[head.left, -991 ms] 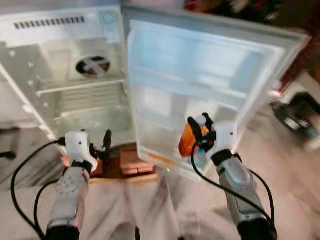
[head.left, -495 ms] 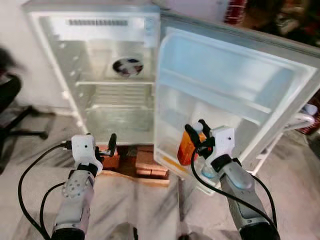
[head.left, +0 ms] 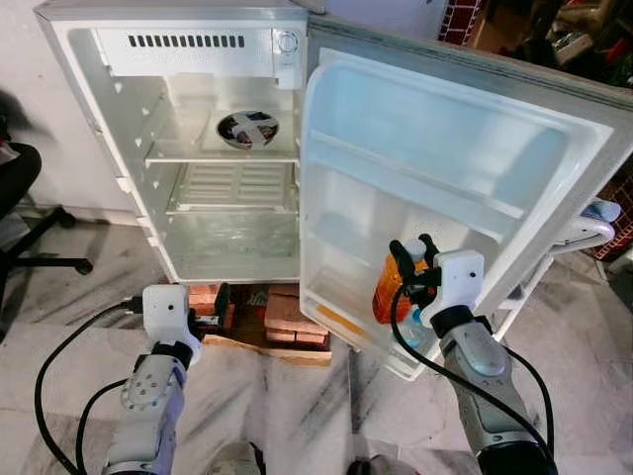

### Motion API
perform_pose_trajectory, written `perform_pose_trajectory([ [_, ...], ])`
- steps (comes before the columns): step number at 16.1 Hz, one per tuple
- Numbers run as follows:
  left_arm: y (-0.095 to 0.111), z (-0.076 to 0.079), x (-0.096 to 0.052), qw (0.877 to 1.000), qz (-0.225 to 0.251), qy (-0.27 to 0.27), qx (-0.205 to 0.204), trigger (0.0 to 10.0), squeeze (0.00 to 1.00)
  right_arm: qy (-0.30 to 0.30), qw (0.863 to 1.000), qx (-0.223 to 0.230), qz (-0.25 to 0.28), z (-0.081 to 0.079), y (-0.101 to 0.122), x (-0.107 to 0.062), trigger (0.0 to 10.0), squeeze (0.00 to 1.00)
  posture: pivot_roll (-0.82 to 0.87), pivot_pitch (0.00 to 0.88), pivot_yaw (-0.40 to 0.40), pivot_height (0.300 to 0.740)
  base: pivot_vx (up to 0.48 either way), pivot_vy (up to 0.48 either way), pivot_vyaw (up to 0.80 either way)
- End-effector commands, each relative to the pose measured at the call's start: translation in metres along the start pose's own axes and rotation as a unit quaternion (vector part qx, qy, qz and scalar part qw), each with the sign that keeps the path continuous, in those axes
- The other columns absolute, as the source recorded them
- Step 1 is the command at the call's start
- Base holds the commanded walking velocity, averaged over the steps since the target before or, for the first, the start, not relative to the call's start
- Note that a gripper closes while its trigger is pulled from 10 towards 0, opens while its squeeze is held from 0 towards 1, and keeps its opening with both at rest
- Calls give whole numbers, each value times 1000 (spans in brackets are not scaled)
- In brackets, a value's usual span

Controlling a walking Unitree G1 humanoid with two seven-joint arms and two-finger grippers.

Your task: Restocking fridge

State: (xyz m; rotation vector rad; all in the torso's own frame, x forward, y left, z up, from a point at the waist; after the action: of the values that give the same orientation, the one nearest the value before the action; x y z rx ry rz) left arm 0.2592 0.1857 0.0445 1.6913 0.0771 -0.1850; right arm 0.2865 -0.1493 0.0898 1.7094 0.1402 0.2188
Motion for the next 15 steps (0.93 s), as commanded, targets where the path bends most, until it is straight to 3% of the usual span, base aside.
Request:
perform_pose_trajectory([
  [1,5,1,0,1000,6,2,4,10000,0,-1,1000,-3,10,-1,2,2,10000,0,80,78,-53,740,0,0,0],
  [3,6,0,0,1000,7,2,7,10000,0,1,1000,-1,11,-2,2,4,10000,0,84,78,-53,740,0,0,0],
  [12,9,-2,2,1000,10,-3,15,10000,0,8,1000,5,9,-6,-1,6,10000,0,90,74,-44,650,0,0,0],
  [15,10,-1,3,1000,11,-3,15,10000,0,5,1000,5,8,-5,-3,6,10000,0,91,75,-43,650,0,0,0],
])
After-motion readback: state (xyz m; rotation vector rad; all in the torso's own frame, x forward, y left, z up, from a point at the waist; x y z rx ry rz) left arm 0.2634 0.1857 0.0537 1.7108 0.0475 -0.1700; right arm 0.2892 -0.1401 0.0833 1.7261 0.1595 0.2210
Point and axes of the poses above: a point about 5 cm out from each wrist's last joint towards the gripper, its own x axis pointing out of the wrist towards the gripper, its own y axis along the axis of the wrist's last joint, z = x × y, the point moved 1 cm from there along x, pointing out of the wrist towards the gripper, and after that the axes turned 10 degrees about x, right-handed, at the moved point
